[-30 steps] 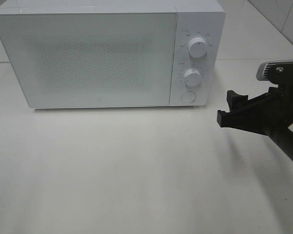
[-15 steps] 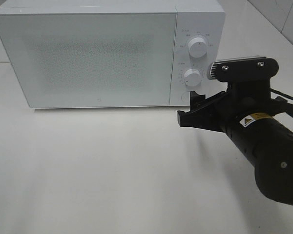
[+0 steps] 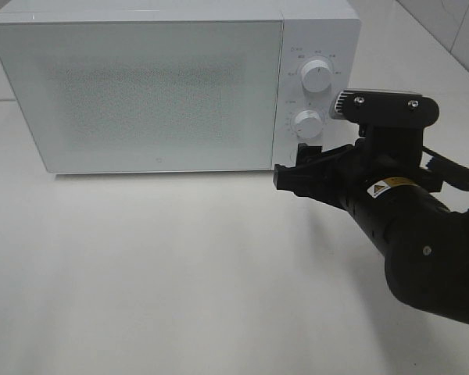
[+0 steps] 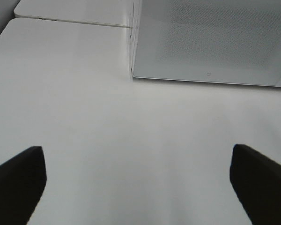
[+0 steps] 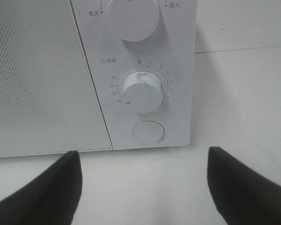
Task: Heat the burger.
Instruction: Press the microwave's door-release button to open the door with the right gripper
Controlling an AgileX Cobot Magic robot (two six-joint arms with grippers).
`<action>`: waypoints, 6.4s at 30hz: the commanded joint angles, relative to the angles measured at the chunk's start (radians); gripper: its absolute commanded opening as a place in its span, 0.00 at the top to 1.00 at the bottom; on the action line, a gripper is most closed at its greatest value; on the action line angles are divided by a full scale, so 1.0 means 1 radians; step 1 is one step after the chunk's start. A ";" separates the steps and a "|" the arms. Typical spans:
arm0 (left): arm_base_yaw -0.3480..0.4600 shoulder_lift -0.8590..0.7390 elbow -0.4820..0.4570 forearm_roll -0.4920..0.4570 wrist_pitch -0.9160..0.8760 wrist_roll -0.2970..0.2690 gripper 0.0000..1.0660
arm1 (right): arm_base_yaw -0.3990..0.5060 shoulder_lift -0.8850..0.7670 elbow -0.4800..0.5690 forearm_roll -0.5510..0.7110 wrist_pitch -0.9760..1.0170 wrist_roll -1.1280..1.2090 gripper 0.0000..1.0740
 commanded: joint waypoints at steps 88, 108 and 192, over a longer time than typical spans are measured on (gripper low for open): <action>0.002 -0.018 0.004 -0.003 -0.011 0.003 0.06 | -0.305 0.391 -0.347 -0.362 0.200 1.604 1.00; 0.002 -0.018 0.004 -0.004 -0.011 0.003 0.06 | -0.315 0.405 -0.363 -0.421 0.166 1.662 1.00; 0.002 -0.018 0.004 -0.003 -0.011 0.003 0.06 | -0.334 0.333 -0.346 -0.458 0.275 1.636 1.00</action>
